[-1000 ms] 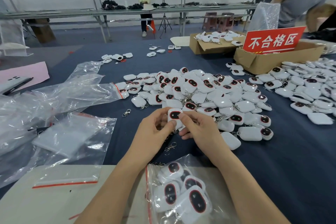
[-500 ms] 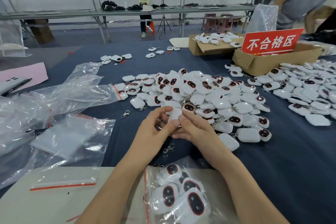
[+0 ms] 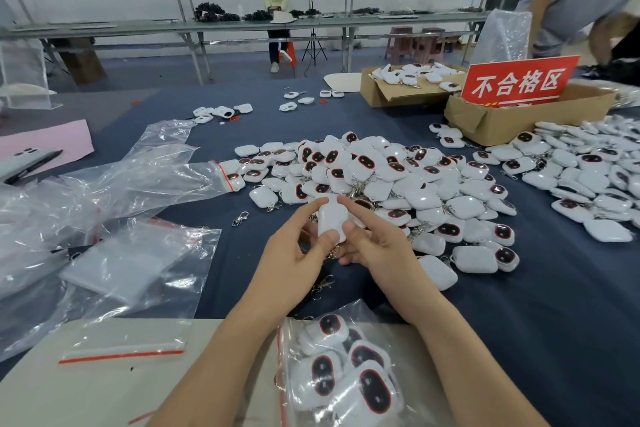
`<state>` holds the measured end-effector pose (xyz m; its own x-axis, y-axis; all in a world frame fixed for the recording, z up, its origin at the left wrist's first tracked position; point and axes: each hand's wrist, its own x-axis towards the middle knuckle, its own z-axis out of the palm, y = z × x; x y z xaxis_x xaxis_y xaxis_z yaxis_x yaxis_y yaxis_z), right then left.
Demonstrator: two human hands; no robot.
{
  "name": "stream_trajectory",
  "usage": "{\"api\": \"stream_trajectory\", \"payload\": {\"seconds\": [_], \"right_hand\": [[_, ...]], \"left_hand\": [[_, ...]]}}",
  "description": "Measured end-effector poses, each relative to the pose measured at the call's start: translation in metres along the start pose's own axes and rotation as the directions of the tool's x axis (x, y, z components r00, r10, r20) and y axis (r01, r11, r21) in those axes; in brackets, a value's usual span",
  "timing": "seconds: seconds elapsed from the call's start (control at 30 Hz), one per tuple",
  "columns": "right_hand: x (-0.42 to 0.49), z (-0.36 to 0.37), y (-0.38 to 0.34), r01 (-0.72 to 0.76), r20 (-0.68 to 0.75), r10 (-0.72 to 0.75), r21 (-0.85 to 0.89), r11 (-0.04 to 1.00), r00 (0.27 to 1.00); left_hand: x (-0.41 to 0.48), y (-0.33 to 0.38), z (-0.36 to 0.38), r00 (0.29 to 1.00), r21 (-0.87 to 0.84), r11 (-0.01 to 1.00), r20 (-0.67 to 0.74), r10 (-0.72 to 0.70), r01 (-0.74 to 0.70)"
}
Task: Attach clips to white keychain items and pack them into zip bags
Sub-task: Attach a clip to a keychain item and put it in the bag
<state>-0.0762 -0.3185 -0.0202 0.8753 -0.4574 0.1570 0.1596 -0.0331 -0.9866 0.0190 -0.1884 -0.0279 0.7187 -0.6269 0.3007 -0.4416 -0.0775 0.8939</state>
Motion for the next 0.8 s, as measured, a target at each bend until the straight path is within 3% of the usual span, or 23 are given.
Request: {"api": "stream_trajectory", "payload": {"seconds": [0.17, 0.8], "right_hand": [[-0.0007, 0.0045, -0.0016, 0.019, 0.062, -0.008, -0.178, 0.984, 0.998], [-0.0014, 0.0089, -0.0071, -0.145, -0.093, 0.154, 0.092, 0.985, 0.984]], "left_hand": [[0.0029, -0.0048, -0.0015, 0.999, 0.059, 0.998, -0.05, -0.018, 0.021], [0.0014, -0.0002, -0.0009, 0.999, 0.018, 1.0, -0.039, 0.0, 0.001]]}}
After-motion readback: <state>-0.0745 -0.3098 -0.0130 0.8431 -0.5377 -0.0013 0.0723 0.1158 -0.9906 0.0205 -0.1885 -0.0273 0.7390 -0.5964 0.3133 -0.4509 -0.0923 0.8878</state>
